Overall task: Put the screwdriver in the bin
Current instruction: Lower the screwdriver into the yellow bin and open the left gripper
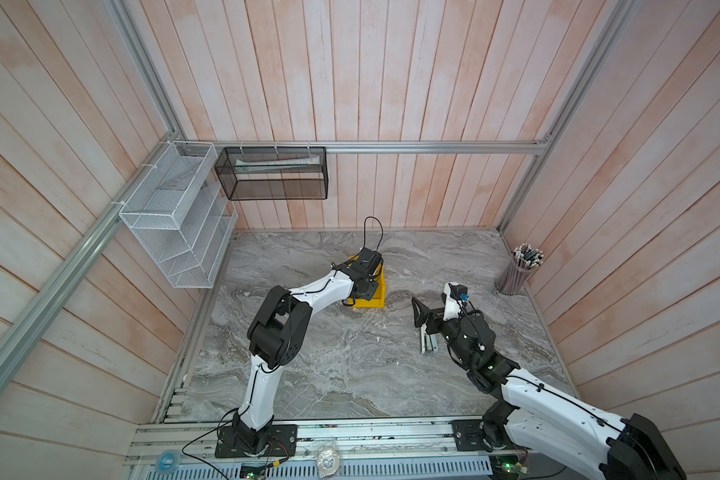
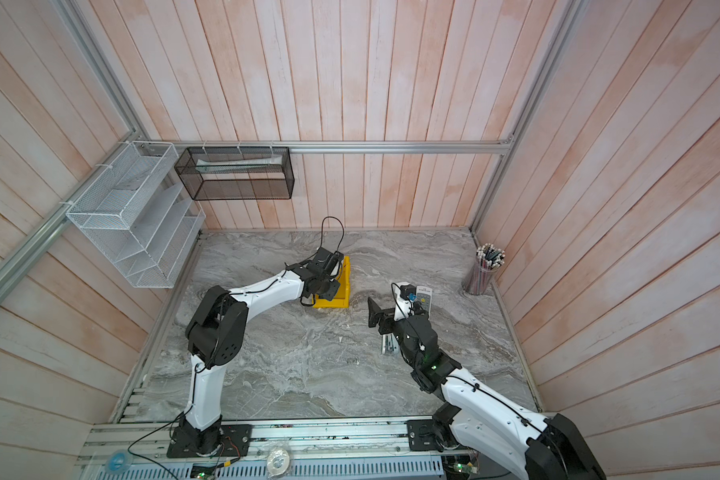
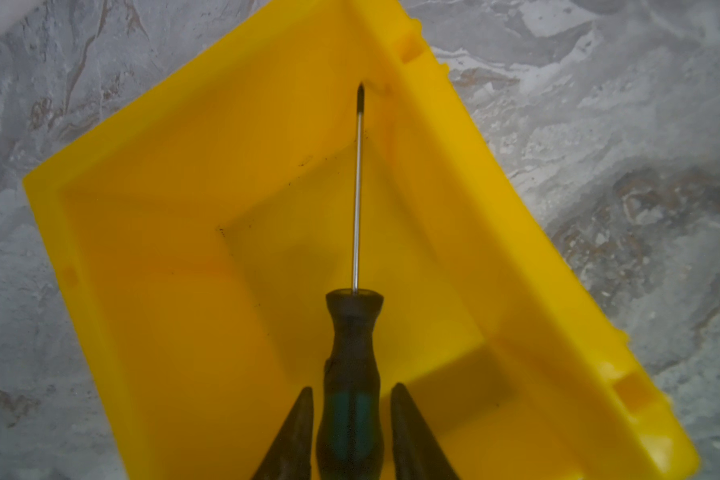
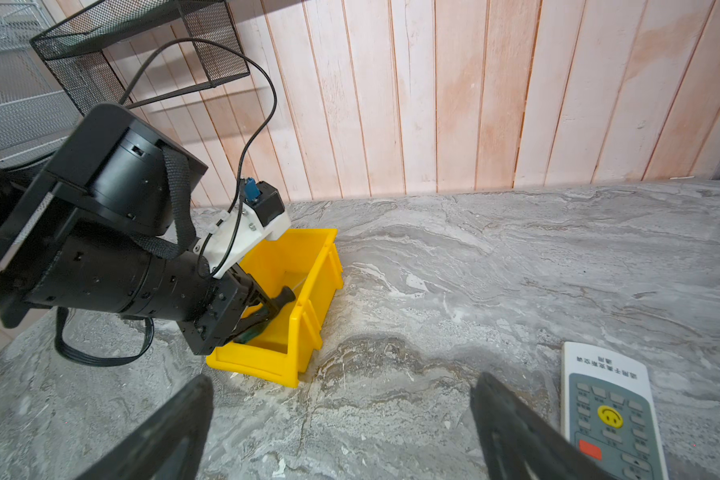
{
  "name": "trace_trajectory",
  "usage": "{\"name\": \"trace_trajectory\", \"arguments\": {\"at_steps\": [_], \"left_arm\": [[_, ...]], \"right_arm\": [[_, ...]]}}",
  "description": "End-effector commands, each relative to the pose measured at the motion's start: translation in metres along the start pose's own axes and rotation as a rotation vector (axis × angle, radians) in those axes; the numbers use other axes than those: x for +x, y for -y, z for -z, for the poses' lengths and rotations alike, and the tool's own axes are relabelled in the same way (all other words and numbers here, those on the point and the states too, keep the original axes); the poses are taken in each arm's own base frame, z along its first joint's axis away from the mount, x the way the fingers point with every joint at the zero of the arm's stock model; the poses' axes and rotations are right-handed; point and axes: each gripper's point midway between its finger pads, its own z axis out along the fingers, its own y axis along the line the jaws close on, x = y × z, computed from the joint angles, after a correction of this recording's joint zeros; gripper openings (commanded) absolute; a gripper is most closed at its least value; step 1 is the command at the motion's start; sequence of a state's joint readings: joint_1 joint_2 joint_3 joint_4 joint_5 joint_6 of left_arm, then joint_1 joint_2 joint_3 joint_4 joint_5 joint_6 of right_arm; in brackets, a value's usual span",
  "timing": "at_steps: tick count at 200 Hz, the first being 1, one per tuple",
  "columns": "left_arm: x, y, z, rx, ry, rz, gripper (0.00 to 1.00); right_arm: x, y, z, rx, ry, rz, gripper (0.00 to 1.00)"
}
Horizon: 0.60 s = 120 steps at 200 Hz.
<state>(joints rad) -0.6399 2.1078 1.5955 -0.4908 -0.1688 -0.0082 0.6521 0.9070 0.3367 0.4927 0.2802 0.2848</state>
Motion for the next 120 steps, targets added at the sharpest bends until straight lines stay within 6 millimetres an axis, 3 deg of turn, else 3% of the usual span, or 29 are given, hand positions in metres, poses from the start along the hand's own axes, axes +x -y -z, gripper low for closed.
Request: {"name": "trace_trajectory", "arguments": {"at_steps": [1, 49, 72, 99, 120], "left_arm": [[0.006, 0.002, -0.004, -0.005, -0.010, -0.005, 0.40], [-0.003, 0.000, 0.006, -0.003, 0.021, 0.005, 0.44], [-0.014, -0.002, 0.019, -0.004, 0.063, 0.019, 0.51], [-0.030, -0.006, 0.044, -0.006, 0.136, 0.040, 0.67], [-0.045, -0.011, 0.073, -0.004, 0.220, 0.055, 0.94]], "right_arm": [[-0.006, 0.002, -0.001, 0.018, 0.010, -0.002, 0.98], [-0.006, 0.002, -0.001, 0.020, 0.009, -0.002, 0.98], [-0.005, 0.002, -0.001, 0.020, 0.007, -0.002, 0.98], [-0.004, -0.004, -0.002, -0.015, 0.000, -0.009, 0.99], [-0.003, -0.003, -0.002, -0.012, -0.001, -0.012, 0.98]]}}
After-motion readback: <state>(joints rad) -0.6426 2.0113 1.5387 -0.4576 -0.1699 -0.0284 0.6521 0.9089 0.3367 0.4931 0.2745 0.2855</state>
